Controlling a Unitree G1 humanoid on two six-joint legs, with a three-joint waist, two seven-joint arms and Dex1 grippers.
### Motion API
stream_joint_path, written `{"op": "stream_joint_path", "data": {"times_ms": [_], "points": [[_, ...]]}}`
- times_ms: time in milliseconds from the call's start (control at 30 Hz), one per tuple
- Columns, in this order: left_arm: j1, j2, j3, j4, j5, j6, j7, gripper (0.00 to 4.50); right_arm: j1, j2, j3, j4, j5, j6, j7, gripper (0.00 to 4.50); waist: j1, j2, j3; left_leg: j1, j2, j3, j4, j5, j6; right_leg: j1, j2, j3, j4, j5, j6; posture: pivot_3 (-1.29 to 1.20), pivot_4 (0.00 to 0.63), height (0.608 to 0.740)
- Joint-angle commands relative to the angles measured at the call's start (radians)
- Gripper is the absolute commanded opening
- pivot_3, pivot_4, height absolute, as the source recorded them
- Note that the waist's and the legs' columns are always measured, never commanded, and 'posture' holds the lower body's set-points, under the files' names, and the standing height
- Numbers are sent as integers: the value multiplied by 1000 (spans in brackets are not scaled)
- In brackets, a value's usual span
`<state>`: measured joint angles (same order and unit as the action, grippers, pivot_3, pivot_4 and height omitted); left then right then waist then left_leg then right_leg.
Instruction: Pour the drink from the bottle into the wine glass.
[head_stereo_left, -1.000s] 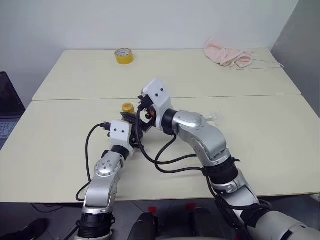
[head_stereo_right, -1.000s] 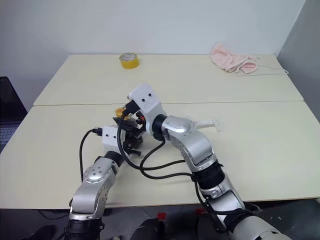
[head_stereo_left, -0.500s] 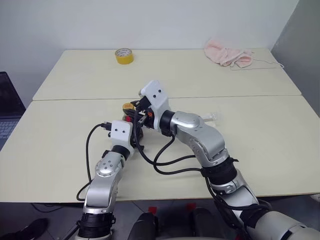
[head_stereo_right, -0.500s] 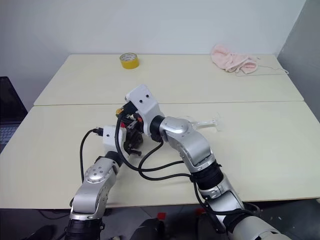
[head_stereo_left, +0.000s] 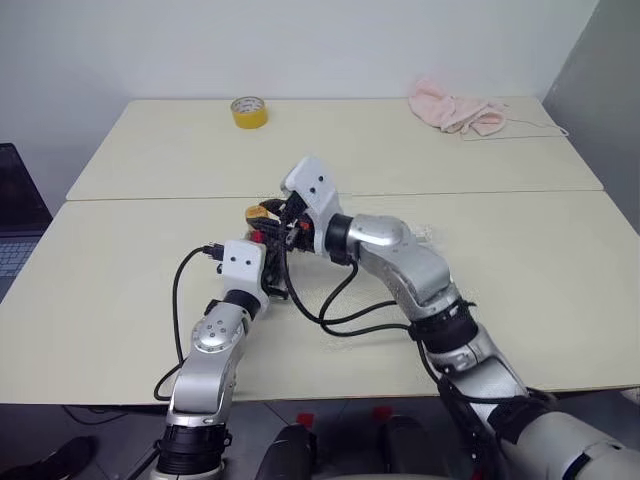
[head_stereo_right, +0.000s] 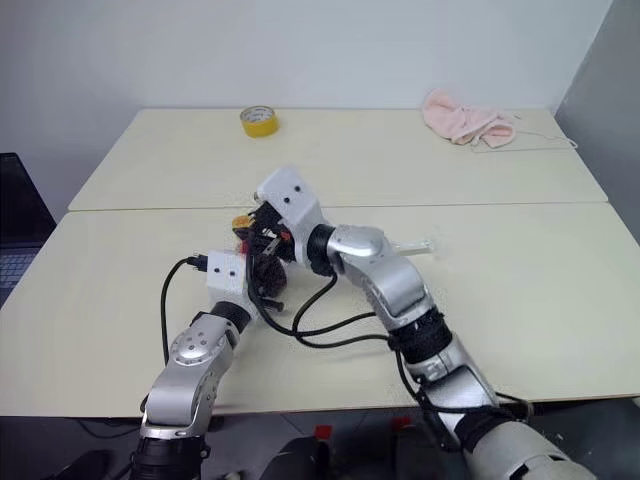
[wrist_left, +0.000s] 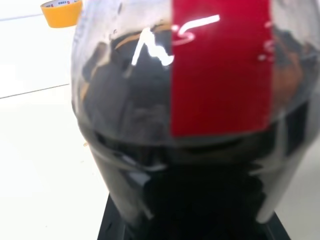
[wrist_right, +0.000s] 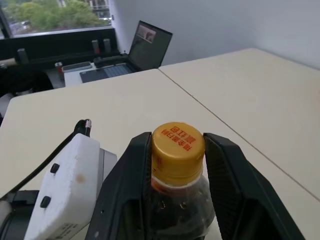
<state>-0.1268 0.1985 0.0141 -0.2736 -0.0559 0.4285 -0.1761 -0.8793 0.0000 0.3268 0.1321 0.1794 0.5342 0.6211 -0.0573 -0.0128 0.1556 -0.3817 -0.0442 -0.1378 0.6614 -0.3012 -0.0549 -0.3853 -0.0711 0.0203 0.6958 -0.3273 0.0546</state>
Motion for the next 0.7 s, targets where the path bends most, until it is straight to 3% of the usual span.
{"op": "stream_joint_path", "data": {"times_ms": [33,333,667,700], "points": [[15,3,1,-77,2,-8,3,771,-75,-49,-21,157,-65,-126,12,1243,0,0,0,0,0,0,0,0,0,0,0,0,0,0,0,0,150,740],[26,4,2,-89,1,-2,6,771,-151,-59,-14,306,-83,-246,56,992,-4,0,0,0,1,1,-1,0,0,0,0,0,0,0,0,0,150,740],[24,8,4,-84,1,-6,0,771,-88,-70,-49,152,1,-142,123,992,-1,0,0,0,1,1,0,0,0,0,0,0,0,0,0,0,150,740],[25,8,4,-85,2,-6,0,770,-83,-73,-53,138,5,-133,123,1165,-1,0,0,0,1,1,0,0,0,0,0,0,0,0,0,0,150,740]]}}
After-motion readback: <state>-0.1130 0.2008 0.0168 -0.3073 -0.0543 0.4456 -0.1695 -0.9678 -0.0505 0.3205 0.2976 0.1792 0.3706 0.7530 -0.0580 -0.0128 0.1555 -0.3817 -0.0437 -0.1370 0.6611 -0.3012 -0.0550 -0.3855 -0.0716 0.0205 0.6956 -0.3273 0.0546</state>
